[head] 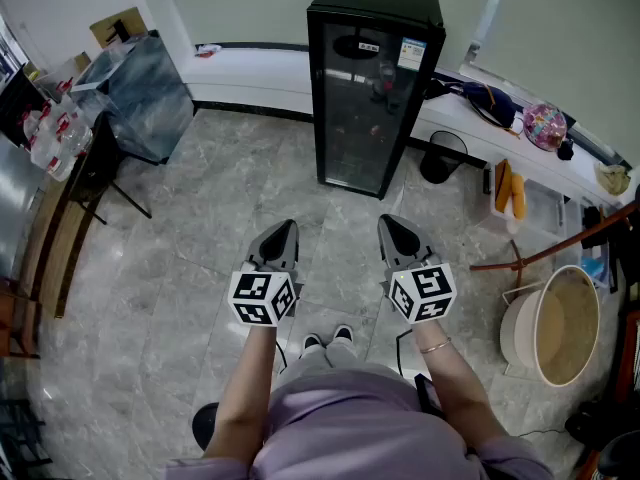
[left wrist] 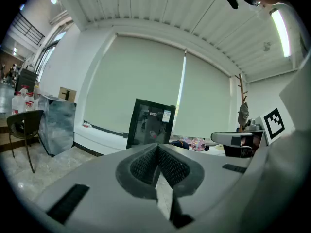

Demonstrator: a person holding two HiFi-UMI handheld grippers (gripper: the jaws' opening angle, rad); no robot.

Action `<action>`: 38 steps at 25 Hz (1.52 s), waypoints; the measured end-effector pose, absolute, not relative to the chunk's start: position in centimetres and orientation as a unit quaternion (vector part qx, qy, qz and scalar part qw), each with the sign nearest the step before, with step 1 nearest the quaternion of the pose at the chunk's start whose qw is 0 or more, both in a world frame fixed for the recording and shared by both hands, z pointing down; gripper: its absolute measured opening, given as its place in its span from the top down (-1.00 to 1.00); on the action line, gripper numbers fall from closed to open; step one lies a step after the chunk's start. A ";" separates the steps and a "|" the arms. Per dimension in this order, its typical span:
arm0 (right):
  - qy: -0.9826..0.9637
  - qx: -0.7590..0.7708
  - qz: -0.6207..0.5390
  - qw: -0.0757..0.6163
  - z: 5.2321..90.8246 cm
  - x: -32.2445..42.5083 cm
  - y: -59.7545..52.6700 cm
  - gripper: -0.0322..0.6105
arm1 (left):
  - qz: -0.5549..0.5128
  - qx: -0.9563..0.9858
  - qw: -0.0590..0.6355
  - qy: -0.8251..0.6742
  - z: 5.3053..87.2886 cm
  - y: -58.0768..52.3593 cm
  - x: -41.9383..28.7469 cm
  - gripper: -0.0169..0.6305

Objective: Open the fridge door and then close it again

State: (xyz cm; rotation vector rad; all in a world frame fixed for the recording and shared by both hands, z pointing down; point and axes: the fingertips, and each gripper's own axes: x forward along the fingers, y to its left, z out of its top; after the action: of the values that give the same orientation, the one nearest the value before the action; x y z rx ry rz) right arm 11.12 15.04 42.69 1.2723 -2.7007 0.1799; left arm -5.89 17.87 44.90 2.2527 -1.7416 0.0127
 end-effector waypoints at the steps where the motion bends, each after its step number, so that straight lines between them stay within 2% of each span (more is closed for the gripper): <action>1: -0.901 0.423 0.061 0.076 42.7 11.3 14.8 0.89 | 0.001 0.781 0.146 -0.607 44.8 17.6 -5.8 0.94; 7: -0.903 0.419 0.068 0.066 42.9 12.4 14.7 0.89 | -0.008 0.775 0.142 -0.616 44.7 17.2 -5.3 0.92; 10: -0.898 0.430 0.066 0.062 42.6 13.0 14.3 0.87 | 0.001 0.779 0.144 -0.610 44.7 17.0 -5.0 0.67; 15: -0.891 0.445 0.068 0.064 42.2 13.8 13.4 0.25 | 0.004 0.781 0.138 -0.609 44.6 16.6 -4.9 0.25; 17: -0.889 0.447 0.073 0.066 42.4 14.2 13.0 0.06 | -0.003 0.777 0.142 -0.614 44.7 16.3 -5.0 0.11; 19: -0.889 0.448 0.074 0.068 42.5 14.5 12.7 -0.04 | -0.010 0.774 0.144 -0.616 44.6 15.9 -5.1 0.01; 23: -0.889 0.445 0.080 0.070 43.0 14.3 11.6 -0.16 | -0.016 0.771 0.148 -0.620 44.6 14.8 -5.8 -0.05; 29: -0.890 0.441 0.092 0.072 43.8 12.5 7.6 -0.20 | -0.015 0.764 0.166 -0.623 45.7 11.3 -7.5 -0.05; 38: -0.874 0.472 0.085 0.073 44.1 9.0 -5.2 -0.21 | -0.011 0.776 0.170 -0.607 46.8 -2.6 -12.3 -0.05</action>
State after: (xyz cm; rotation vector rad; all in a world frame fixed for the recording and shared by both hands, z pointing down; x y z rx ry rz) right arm 8.98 -5.25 44.15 1.4183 -2.6253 0.2553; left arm -12.28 -2.62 46.79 2.2060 -1.7235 -0.0313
